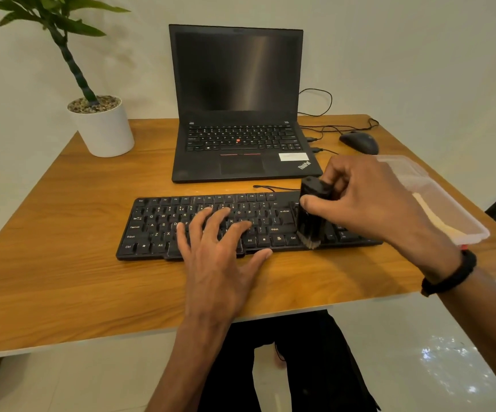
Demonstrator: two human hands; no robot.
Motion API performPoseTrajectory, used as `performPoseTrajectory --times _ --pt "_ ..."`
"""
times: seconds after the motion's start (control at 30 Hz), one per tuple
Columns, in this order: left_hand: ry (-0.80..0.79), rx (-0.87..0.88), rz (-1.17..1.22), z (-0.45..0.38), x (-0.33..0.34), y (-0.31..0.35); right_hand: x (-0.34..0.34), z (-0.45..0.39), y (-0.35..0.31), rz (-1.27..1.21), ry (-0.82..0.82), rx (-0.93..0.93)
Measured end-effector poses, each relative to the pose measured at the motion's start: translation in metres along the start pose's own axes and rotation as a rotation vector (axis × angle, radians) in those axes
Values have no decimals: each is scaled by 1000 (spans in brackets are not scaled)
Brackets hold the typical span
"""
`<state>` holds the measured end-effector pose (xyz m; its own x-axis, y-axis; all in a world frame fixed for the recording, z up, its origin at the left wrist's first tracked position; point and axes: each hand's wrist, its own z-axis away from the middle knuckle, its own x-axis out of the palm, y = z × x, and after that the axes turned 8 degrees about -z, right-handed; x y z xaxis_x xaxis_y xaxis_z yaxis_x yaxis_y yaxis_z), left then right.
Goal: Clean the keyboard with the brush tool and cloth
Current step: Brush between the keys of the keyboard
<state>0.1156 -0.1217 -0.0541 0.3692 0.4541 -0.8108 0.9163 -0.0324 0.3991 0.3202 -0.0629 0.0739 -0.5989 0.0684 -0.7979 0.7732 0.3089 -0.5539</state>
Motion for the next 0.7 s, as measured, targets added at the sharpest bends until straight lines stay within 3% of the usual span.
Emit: performPoseTrajectory --times 0.13,0.23,0.33,0.5,0.7 --pt "-4 -2 0 0 -1 -1 -6 6 -3 -26 -102 14" --pt "-14 -13 3 -1 -1 0 -13 10 3 188 41 2" --pt "-9 -11 1 0 -1 -1 -16 10 10 230 139 20" --pt "-11 -18 0 -1 -1 0 -23 18 3 -14 -64 108" --pt "1 -18 -4 0 -1 0 -14 18 12 254 156 35"
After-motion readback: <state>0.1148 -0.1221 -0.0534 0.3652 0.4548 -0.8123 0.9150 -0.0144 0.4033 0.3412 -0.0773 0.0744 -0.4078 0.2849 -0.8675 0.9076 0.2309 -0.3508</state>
